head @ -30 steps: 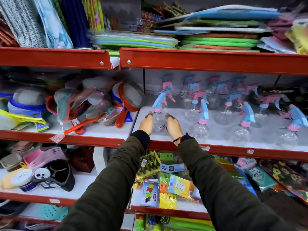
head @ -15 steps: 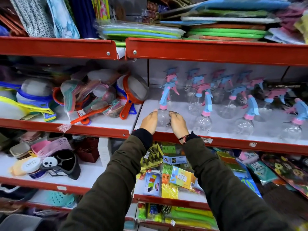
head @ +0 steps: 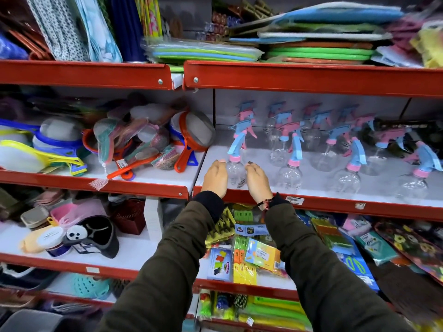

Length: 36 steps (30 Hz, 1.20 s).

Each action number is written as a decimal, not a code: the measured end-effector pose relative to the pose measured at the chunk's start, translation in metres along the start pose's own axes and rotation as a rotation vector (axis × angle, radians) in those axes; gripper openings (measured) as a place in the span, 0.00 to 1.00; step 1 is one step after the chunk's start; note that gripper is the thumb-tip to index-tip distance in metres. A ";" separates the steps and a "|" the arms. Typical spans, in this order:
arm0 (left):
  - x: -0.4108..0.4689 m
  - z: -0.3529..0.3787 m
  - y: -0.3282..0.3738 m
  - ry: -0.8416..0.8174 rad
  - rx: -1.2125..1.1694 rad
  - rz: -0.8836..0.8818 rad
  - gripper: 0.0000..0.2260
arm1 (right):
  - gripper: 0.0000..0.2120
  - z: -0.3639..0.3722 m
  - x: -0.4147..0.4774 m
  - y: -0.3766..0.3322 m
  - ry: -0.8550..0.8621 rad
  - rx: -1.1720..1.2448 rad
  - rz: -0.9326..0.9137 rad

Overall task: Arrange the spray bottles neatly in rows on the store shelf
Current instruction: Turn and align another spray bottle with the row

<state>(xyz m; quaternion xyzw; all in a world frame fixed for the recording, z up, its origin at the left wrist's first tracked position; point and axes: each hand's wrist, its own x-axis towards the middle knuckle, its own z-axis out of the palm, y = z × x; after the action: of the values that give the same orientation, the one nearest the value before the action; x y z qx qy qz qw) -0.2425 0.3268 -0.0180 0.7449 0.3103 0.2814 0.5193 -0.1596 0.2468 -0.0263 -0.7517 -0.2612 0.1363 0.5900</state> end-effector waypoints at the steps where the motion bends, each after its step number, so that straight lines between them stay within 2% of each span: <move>1: -0.001 0.001 0.000 0.030 -0.023 0.002 0.21 | 0.22 0.000 0.001 -0.002 -0.004 0.000 -0.005; 5: -0.002 0.008 0.000 0.022 -0.100 -0.027 0.21 | 0.21 0.003 0.005 -0.004 -0.076 0.001 -0.010; 9: 0.004 0.010 0.000 -0.021 -0.100 -0.020 0.18 | 0.11 0.003 0.002 0.009 -0.039 0.086 0.031; 15: 0.008 0.009 0.004 -0.072 -0.182 -0.045 0.19 | 0.19 -0.005 -0.009 0.011 0.036 0.048 0.025; 19: 0.005 0.008 -0.002 0.028 -0.172 -0.038 0.21 | 0.21 -0.008 -0.006 0.009 0.070 -0.004 0.029; 25: 0.003 0.013 -0.004 0.015 -0.114 -0.021 0.21 | 0.20 -0.002 -0.004 0.007 -0.019 -0.005 0.000; 30: 0.007 0.013 -0.004 -0.016 -0.144 -0.035 0.21 | 0.20 -0.005 -0.009 0.012 -0.025 0.049 0.016; 36: 0.005 0.012 0.000 -0.006 -0.171 -0.033 0.21 | 0.18 -0.008 -0.010 0.012 0.000 0.003 -0.013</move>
<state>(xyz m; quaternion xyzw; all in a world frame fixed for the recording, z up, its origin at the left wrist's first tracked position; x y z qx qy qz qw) -0.2301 0.3237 -0.0213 0.6937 0.2957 0.2960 0.5863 -0.1607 0.2331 -0.0366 -0.7490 -0.2659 0.1329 0.5922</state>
